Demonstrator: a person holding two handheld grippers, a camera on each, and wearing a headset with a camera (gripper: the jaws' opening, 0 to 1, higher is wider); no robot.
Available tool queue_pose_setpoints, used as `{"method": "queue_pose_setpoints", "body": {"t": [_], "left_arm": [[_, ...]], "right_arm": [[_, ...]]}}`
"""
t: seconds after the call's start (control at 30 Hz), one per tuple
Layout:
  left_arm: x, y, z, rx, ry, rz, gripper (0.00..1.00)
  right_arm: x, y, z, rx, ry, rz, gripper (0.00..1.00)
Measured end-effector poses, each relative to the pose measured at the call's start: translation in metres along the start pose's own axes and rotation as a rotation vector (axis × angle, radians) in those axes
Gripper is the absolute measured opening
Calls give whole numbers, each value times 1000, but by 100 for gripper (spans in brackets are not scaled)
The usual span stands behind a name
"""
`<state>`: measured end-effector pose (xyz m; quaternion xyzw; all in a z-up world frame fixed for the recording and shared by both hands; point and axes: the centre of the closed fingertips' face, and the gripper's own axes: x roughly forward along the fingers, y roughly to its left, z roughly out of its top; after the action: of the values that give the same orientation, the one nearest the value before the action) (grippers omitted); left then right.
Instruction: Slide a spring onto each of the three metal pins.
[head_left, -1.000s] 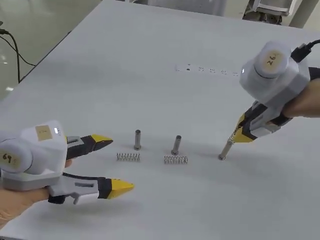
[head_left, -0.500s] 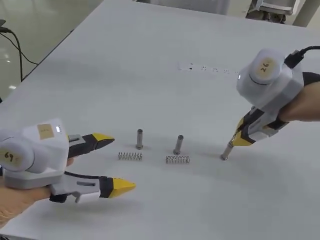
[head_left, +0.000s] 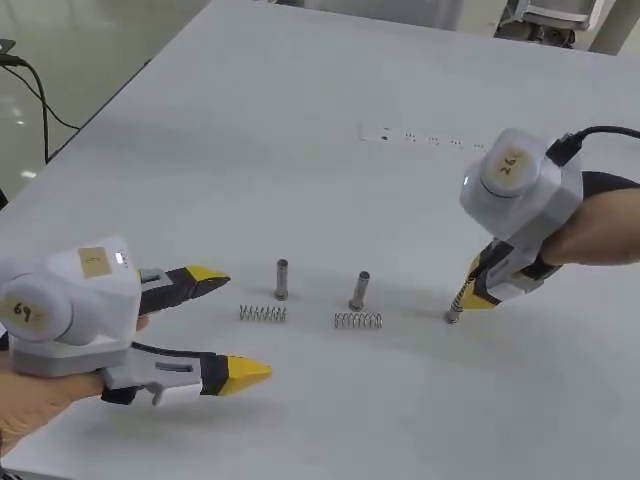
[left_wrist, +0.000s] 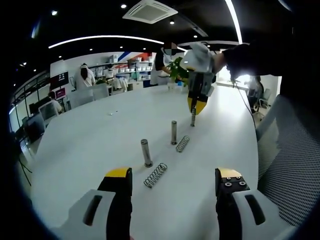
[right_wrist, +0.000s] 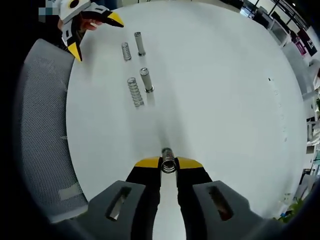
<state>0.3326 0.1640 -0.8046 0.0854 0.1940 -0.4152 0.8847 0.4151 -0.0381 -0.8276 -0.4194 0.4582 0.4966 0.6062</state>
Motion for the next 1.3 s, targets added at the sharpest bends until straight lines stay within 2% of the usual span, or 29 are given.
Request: {"method": "queue_pose_setpoints", "body": {"t": [0.5, 0.9, 1.3], "left_arm": [[-2, 1, 1, 0, -1, 6, 66], [-2, 1, 2, -2, -5, 5, 65], [-3, 1, 2, 0, -3, 8, 66]], "right_arm": [[14, 3, -4, 2, 21, -3, 13], [14, 3, -3, 23, 9, 0, 13], [9, 5, -1, 21, -28, 4, 23]]}}
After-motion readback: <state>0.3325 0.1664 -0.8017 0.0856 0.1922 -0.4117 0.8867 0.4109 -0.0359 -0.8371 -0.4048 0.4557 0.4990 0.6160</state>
